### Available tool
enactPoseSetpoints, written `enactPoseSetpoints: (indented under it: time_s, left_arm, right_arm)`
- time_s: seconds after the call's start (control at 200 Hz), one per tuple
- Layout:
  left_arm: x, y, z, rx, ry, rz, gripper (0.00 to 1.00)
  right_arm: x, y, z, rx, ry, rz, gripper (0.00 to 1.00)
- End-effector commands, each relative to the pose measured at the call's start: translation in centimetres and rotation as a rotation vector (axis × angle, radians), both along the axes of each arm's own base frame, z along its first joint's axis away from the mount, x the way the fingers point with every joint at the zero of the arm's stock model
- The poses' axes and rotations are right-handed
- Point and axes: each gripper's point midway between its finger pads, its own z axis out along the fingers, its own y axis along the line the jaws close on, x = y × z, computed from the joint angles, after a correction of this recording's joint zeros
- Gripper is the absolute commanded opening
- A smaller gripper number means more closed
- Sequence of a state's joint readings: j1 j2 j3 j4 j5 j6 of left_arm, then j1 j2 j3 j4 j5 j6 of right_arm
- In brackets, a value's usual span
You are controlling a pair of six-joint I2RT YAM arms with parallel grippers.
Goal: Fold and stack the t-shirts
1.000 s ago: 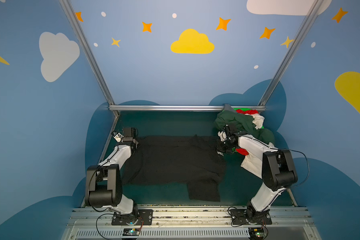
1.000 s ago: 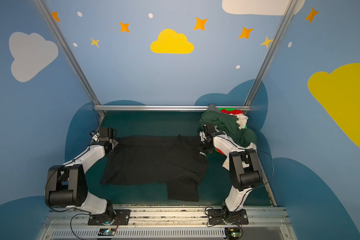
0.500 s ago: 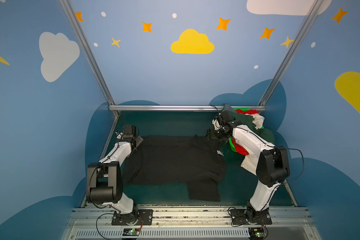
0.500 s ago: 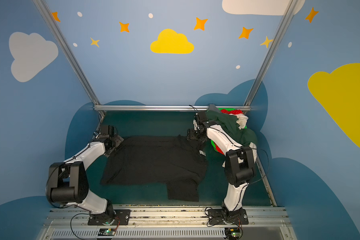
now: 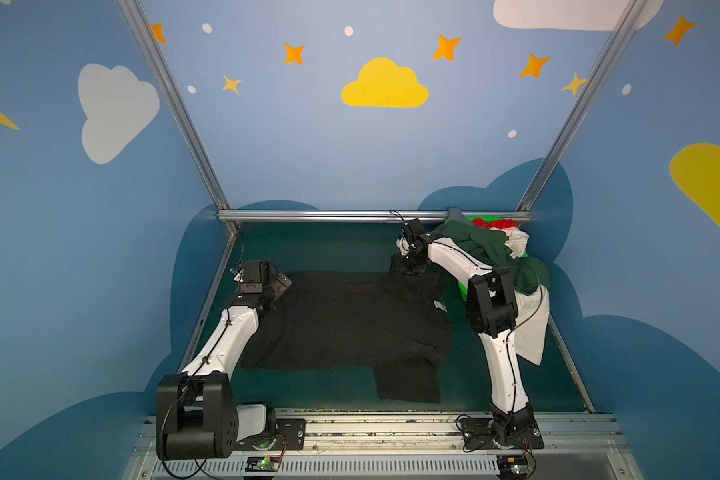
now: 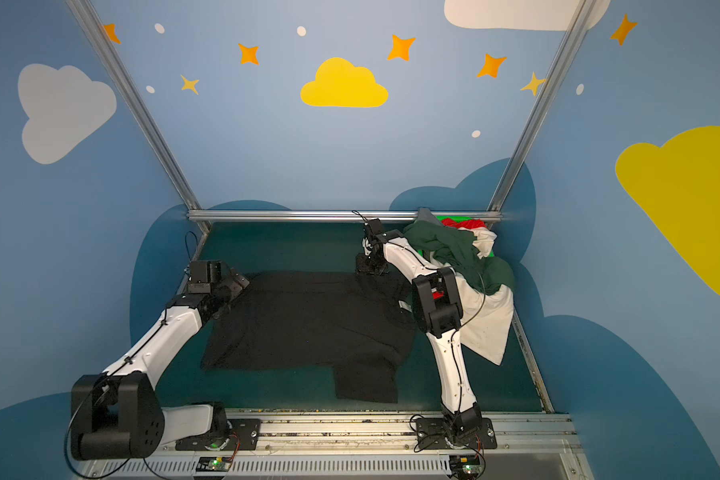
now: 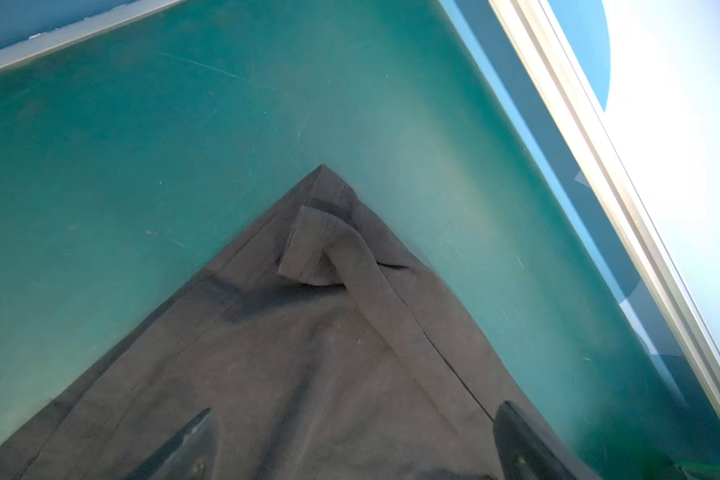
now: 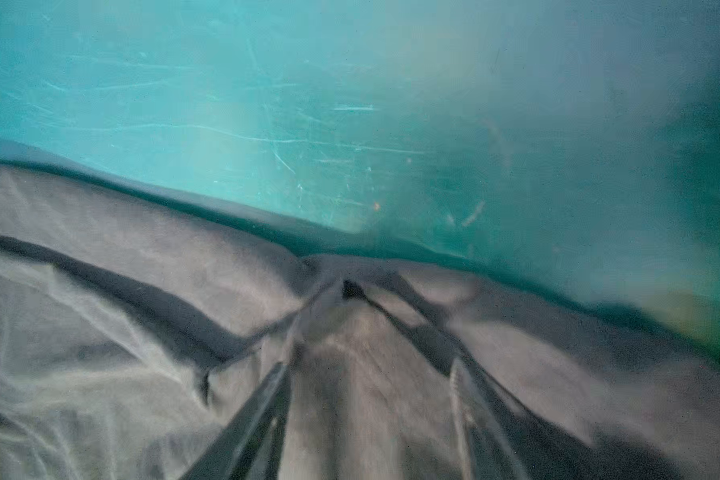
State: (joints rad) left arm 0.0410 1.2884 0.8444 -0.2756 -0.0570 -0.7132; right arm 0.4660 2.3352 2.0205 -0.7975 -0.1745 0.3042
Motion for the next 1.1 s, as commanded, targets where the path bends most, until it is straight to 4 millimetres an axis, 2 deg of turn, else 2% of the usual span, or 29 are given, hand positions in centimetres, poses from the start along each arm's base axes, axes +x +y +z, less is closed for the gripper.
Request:
enactPoseSetpoints:
  time_s: [0.0,0.1,0.175,0.285,0.35,0.435,0.676,1.066,1.096]
  left_arm:
    - [-0.5,0.0,-0.1,0.012,0.008,-0.01,1.0]
    - [-0.7,0.1,-0.4,0.017,0.025,-0.005,1.0]
    - [-0.7,0.2,-0.6,0.017,0.033,-0.004,1.0]
    - [-0.7,0.2,-0.9,0.019,0.047,-0.003,1.0]
    - [-0.7,0.3,-1.2,0.021,0.056,-0.001,1.0]
    - [-0.8,0.3,-1.4,0.024,0.067,0.003,1.0]
    - [-0.9,0.5,-1.8,0.03,0.085,0.008,1.0]
    - [-1.0,0.5,-2.0,0.032,0.09,0.008,1.0]
    - [-1.0,0.5,-2.0,0.03,0.091,0.007,1.0]
  right_arm:
    - [-0.5,1.1,0.2,-0.018,0.011,0.039,0.5]
    - [-0.7,1.5,-0.6,-0.038,0.013,0.049,0.37]
    - [-0.9,1.8,-0.8,-0.033,0.018,0.054,0.32]
    - [-0.8,1.7,-0.3,-0.052,-0.008,0.054,0.14]
    - [-0.8,1.8,0.0,-0.05,-0.021,0.059,0.11]
    - [-0.7,1.8,0.3,-0.047,-0.029,0.06,0.0]
    - [-0.9,1.7,0.5,-0.059,-0.033,0.057,0.0]
    - [-1.3,1.9,2.2,-0.045,-0.043,0.038,0.0]
    - [-1.3,1.9,2.3,-0.045,-0.042,0.038,0.15]
